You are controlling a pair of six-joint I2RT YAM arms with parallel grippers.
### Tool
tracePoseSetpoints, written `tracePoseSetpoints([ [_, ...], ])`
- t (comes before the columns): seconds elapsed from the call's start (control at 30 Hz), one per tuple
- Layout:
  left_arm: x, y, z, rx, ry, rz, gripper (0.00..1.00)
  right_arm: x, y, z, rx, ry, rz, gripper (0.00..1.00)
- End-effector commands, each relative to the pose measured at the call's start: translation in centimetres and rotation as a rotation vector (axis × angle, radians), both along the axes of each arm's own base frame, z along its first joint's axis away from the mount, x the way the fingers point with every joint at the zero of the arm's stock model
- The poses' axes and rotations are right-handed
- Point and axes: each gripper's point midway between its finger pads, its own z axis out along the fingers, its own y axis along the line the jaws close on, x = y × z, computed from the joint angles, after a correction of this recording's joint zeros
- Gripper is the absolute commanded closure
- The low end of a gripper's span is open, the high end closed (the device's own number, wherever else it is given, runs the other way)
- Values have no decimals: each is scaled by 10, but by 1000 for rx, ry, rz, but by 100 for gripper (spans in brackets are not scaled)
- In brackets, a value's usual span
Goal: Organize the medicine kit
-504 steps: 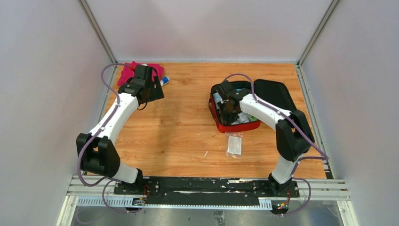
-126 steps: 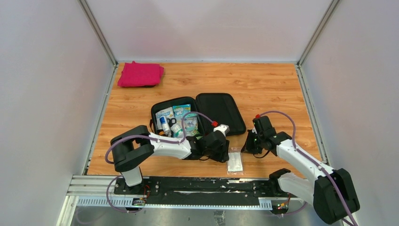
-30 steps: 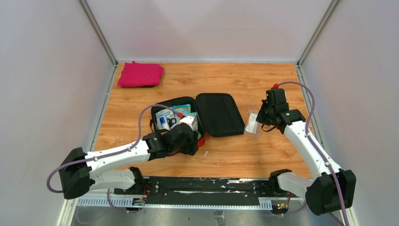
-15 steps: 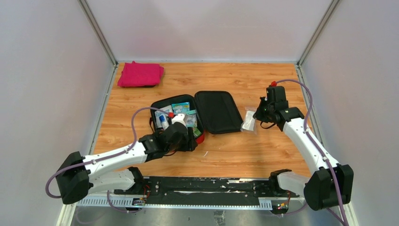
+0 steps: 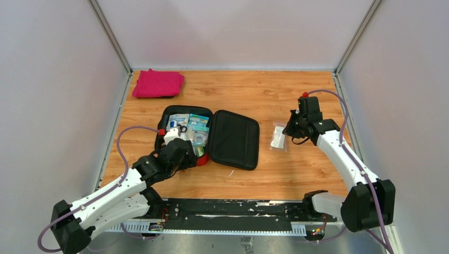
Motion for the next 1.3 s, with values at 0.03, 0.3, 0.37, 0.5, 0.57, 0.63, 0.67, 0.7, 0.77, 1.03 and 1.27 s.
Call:
tracePoseSetpoints([
  [0.03, -6, 19, 25, 93, -13, -35, 29, -2, 1, 2, 14, -9, 34, 100],
  [0.3, 16, -30, 92, 205, -142, -258, 27, -16, 7, -4, 52, 8, 70, 100],
  [0.37, 16, -48, 92, 260, -147, -309, 26, -20, 8, -6, 57, 12, 75, 100],
  [0.5, 20, -79, 90, 328, -142, -360, 26, -28, 4, -5, 51, -3, 64, 100],
  [0.57, 21, -94, 91, 363, -153, -385, 26, -32, -5, -4, 27, -11, 14, 100],
  [0.63, 26, -107, 91, 397, -158, -400, 26, -36, -11, -1, 16, -30, -16, 100],
  [0.67, 28, -111, 88, 413, -153, -404, 25, -38, -13, -1, 15, -34, -22, 100],
  [0.7, 30, -116, 86, 421, -145, -408, 26, -40, -15, 0, 13, -34, -27, 100],
  [0.77, 32, -127, 80, 435, -129, -426, 26, -44, -20, 0, 0, -23, -41, 100],
  [1.03, 38, -189, 66, 515, -126, -532, 27, -70, -66, 61, -60, -180, -276, 100],
  [1.27, 52, -220, 33, 647, -72, -559, 31, -110, -96, 155, -80, -427, -388, 100],
])
